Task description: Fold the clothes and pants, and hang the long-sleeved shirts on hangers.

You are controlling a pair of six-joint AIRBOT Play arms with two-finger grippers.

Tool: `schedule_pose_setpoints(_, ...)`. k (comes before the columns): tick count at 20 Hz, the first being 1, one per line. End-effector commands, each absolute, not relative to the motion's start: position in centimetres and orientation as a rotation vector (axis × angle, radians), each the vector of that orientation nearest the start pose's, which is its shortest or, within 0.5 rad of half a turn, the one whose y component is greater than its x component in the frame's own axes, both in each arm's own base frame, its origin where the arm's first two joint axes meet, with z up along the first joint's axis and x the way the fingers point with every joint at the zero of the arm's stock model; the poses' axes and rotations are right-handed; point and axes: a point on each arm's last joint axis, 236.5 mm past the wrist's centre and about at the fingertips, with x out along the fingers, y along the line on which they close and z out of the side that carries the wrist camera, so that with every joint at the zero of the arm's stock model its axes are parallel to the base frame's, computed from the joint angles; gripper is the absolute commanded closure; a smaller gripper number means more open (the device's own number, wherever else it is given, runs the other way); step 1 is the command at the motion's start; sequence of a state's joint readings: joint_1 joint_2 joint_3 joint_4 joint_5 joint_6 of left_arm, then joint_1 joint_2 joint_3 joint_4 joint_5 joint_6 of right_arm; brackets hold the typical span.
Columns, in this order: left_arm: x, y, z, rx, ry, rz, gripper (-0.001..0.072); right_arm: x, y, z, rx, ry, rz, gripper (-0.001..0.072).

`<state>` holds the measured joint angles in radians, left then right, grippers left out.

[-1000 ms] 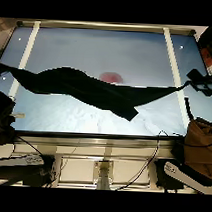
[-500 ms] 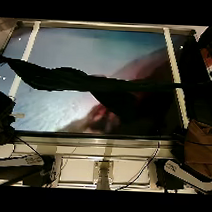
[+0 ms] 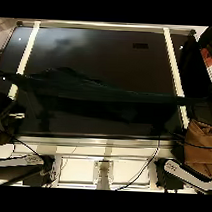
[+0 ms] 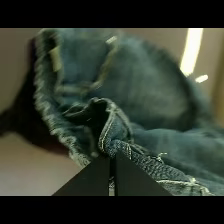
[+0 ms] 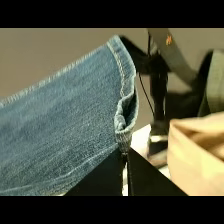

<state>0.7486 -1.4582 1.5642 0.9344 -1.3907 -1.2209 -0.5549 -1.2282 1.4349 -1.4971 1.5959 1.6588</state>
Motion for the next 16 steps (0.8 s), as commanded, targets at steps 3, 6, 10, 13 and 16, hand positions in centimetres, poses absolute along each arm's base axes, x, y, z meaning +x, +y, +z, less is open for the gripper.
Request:
schedule_pose_setpoints(3, 38.8, 19.7, 9.5, -0.531, 1.038, 0.051, 0.0684, 28.0, -15.3, 9.5, 0.502, 1.408, -0.426, 0.0700)
schedule_pose_setpoints(6, 38.9, 19.3, 9.7, -0.547, 1.031, 0.034, 0.0662, 28.6, -15.7, 9.5, 0.494, 1.379, -0.432, 0.0640)
schedule_pose_setpoints(10, 38.7, 19.4, 9.7, -0.553, 1.035, 0.042, 0.0385, 29.9, -16.6, 9.7, 0.476, 1.313, -0.445, 0.0382)
schedule_pose_setpoints(13, 38.6, 19.7, 9.6, -0.552, 1.038, 0.050, 0.0385, 30.5, -17.0, 9.9, 0.469, 1.283, -0.449, 0.0382)
schedule_pose_setpoints(16, 38.5, 20.1, 9.6, -0.554, 1.031, 0.060, 0.0385, 31.3, -17.3, 10.1, 0.465, 1.249, -0.449, 0.0383)
